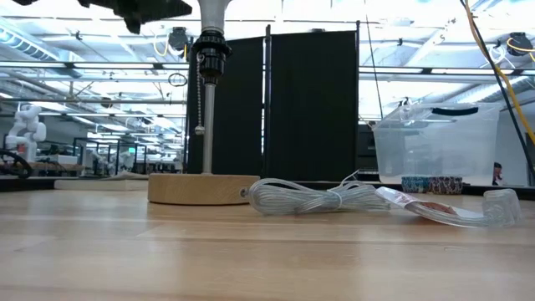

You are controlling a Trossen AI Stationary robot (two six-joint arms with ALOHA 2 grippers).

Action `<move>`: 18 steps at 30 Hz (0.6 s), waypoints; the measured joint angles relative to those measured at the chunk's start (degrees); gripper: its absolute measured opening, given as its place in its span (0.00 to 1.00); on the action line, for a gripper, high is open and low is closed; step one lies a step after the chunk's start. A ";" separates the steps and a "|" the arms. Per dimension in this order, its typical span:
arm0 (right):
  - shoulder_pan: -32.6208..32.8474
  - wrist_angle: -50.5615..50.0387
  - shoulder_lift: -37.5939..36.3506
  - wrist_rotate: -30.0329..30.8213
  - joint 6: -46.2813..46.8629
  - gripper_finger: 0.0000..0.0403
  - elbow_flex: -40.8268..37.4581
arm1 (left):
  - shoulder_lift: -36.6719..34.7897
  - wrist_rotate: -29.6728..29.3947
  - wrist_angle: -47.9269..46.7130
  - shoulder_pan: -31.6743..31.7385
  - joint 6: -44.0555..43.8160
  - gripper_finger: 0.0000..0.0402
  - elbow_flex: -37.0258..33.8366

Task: Screw lightbulb
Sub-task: Insert the lightbulb into the lamp socket

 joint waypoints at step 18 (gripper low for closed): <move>-3.93 -0.84 -0.21 5.74 2.42 0.00 0.09 | -3.98 14.78 8.58 -2.97 6.90 0.00 0.07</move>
